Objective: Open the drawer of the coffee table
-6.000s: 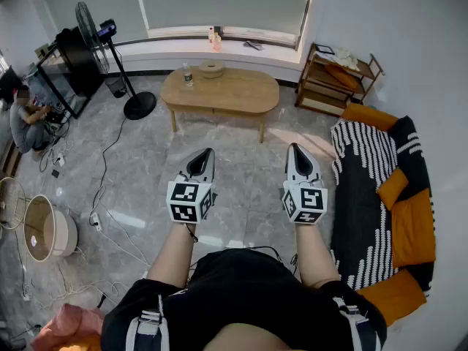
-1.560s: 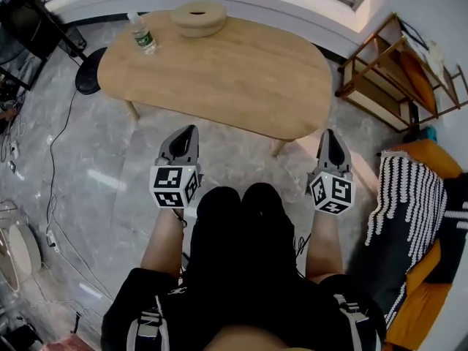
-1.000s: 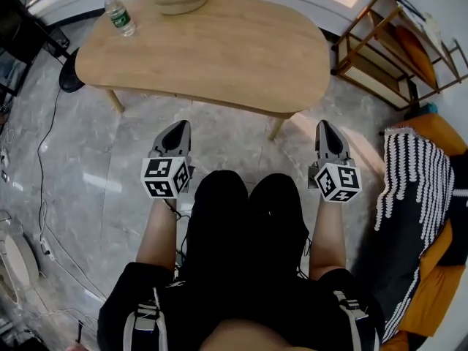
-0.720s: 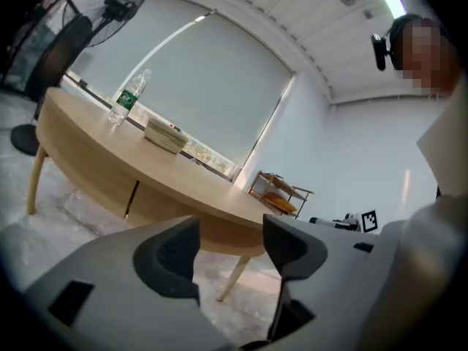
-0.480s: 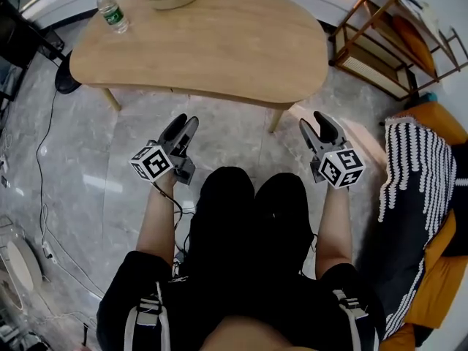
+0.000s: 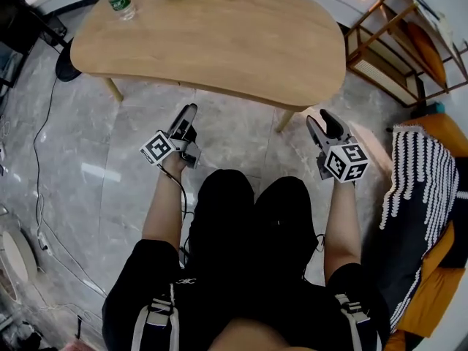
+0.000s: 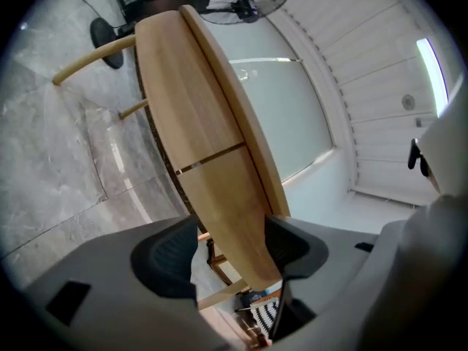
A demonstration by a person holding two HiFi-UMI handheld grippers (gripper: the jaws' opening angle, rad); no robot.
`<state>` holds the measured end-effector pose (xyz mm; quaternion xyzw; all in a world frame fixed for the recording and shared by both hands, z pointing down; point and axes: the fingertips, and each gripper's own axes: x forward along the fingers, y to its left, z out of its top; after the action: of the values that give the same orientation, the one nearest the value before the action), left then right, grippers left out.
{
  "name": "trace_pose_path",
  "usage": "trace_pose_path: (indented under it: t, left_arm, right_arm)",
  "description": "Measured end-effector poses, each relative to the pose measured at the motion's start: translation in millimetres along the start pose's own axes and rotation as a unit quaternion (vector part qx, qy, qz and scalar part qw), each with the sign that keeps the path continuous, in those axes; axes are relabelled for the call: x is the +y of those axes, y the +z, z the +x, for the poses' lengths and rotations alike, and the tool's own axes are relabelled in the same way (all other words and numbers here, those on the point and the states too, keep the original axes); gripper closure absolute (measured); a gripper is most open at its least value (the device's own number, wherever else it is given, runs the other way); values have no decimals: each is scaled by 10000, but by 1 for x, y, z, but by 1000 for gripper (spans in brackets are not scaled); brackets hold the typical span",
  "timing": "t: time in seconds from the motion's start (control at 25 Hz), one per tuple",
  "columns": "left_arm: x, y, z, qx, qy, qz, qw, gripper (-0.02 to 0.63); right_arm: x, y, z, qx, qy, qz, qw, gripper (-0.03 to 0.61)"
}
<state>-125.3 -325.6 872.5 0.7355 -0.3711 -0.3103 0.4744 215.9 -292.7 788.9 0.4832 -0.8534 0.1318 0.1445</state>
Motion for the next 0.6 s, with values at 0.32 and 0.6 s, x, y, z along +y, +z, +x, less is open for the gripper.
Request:
trace_pose_path:
  t: [0.32, 0.6]
  left_arm:
    - [50, 22, 25, -287, -232, -462, 9982, 331]
    - [50, 24, 53, -150, -657, -449, 9967, 330]
  right_arm:
    - [-19, -9, 29, 115, -290, 52, 9995, 382]
    - [-15, -18, 31, 86, -5, 52, 9999, 368]
